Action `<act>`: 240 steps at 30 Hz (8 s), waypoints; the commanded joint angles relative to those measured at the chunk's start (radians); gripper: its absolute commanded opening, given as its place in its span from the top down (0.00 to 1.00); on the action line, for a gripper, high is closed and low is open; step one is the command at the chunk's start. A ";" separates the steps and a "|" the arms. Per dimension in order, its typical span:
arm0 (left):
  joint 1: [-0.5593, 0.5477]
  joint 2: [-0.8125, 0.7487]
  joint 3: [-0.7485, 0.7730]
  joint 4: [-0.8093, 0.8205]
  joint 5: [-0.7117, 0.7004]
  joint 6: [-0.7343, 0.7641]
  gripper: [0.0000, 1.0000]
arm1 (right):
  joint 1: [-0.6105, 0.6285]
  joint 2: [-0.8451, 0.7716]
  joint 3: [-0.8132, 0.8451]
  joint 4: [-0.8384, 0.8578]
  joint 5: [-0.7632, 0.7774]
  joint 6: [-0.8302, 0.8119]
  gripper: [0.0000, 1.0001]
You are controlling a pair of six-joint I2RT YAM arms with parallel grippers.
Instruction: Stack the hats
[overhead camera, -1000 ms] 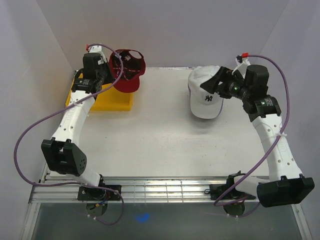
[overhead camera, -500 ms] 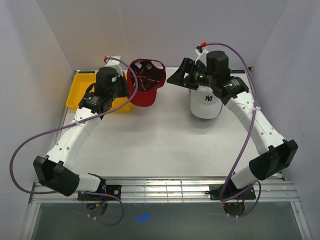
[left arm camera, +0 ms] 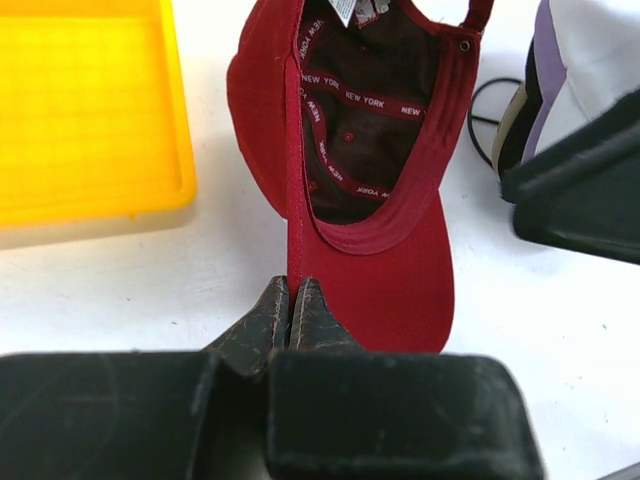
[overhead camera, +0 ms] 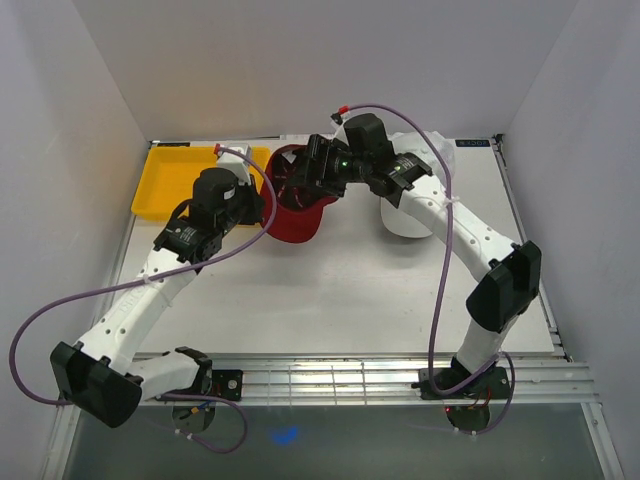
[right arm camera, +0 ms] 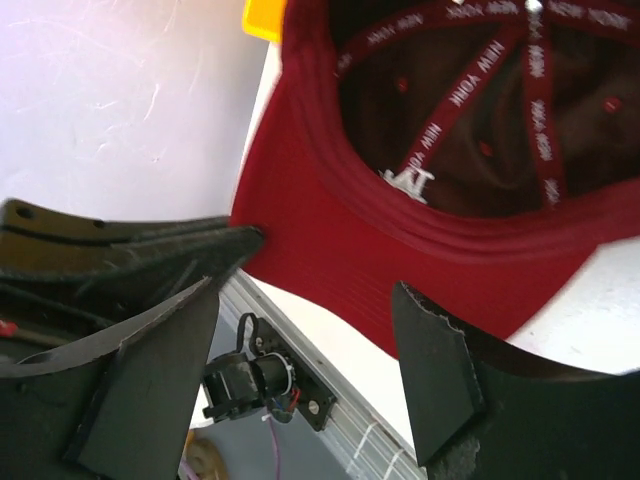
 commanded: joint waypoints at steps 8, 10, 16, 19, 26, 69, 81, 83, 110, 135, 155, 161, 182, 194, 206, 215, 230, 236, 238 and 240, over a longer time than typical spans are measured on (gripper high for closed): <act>-0.061 -0.070 -0.097 0.054 0.006 -0.029 1.00 | 0.063 0.143 0.158 -0.002 0.047 0.054 0.25; -0.067 -0.077 -0.105 0.054 0.005 -0.029 1.00 | 0.071 0.171 0.176 -0.009 0.056 0.056 0.25; -0.079 -0.098 -0.132 0.054 0.011 -0.038 1.00 | 0.075 0.254 0.262 -0.069 0.070 0.045 0.26; -0.088 -0.101 -0.149 0.057 0.011 -0.041 1.00 | 0.077 0.288 0.314 -0.088 0.072 0.039 0.28; -0.099 -0.104 -0.159 0.058 -0.008 -0.036 1.00 | 0.083 0.319 0.321 -0.114 0.073 0.026 0.53; 0.097 0.000 0.317 -0.001 0.216 -0.536 0.33 | -0.303 -0.014 0.204 0.599 -0.456 0.413 0.92; 0.287 0.224 0.050 0.807 0.814 -1.024 0.33 | -0.486 -0.065 0.014 1.219 -0.564 0.920 0.92; 0.280 0.279 0.074 0.886 0.831 -1.059 0.33 | -0.491 -0.073 -0.001 1.225 -0.570 0.925 0.92; 0.094 0.413 -0.026 1.367 0.719 -1.296 0.32 | -0.564 -0.123 -0.270 1.655 -0.531 1.211 0.92; 0.025 0.491 -0.022 1.555 0.718 -1.395 0.30 | -0.564 -0.111 -0.322 1.751 -0.510 1.257 0.92; -0.016 0.583 0.025 1.753 0.655 -1.540 0.68 | -0.642 -0.155 -0.509 1.762 -0.593 1.186 0.92; -0.041 0.681 0.154 1.721 0.666 -1.552 1.00 | -0.701 -0.195 -0.476 1.546 -0.682 1.056 0.79; -0.118 0.974 0.438 1.732 0.505 -1.616 1.00 | -0.721 -0.393 -0.545 0.988 -0.725 0.706 0.36; -0.136 0.991 0.426 1.720 0.486 -1.619 1.00 | -0.757 -0.485 -0.655 0.869 -0.714 0.619 0.62; -0.148 1.013 0.407 1.680 0.495 -1.641 0.87 | -0.780 -0.488 -0.699 0.947 -0.662 0.746 0.92; -0.145 1.072 0.495 1.606 0.523 -1.664 0.82 | -0.802 -0.441 -0.741 1.029 -0.666 0.771 0.92; -0.145 1.186 0.556 1.571 0.574 -1.671 0.82 | -0.840 -0.387 -0.836 1.104 -0.692 0.717 0.92; -0.145 1.172 0.487 1.603 0.580 -1.671 0.82 | -0.857 -0.392 -0.876 1.106 -0.703 0.706 0.92; -0.145 1.161 0.457 1.609 0.581 -1.668 0.83 | -0.865 -0.395 -0.896 1.109 -0.705 0.706 0.92; -0.145 1.157 0.429 1.621 0.580 -1.668 0.84 | -0.868 -0.395 -0.905 1.110 -0.709 0.701 0.92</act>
